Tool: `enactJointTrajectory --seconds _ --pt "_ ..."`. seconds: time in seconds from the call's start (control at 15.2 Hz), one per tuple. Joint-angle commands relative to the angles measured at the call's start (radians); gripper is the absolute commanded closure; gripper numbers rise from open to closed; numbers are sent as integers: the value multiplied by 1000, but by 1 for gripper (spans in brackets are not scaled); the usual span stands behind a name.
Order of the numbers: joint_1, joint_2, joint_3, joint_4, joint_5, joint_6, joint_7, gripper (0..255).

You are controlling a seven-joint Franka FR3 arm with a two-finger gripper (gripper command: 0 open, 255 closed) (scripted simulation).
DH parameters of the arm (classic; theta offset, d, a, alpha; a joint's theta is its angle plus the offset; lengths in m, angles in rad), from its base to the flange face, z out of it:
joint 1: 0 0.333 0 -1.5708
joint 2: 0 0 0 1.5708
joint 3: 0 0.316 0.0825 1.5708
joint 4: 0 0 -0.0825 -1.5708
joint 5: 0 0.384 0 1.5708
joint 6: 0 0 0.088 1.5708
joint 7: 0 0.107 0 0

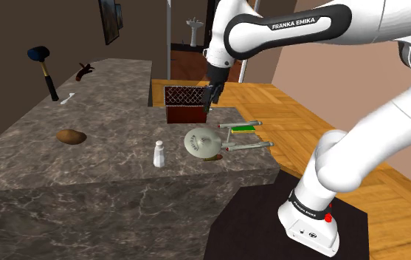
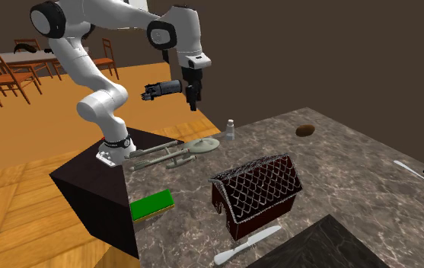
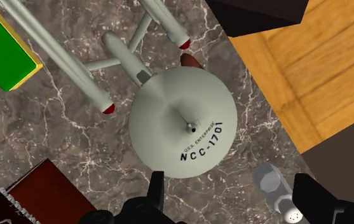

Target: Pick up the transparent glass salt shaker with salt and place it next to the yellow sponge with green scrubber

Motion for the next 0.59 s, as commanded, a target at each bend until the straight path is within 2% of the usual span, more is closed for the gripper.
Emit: enactJointTrajectory --seconds 0.0,0.53 --pt "14 65 15 22 11 36 6 0" --pt "63 331 73 158 36 138 32 0"
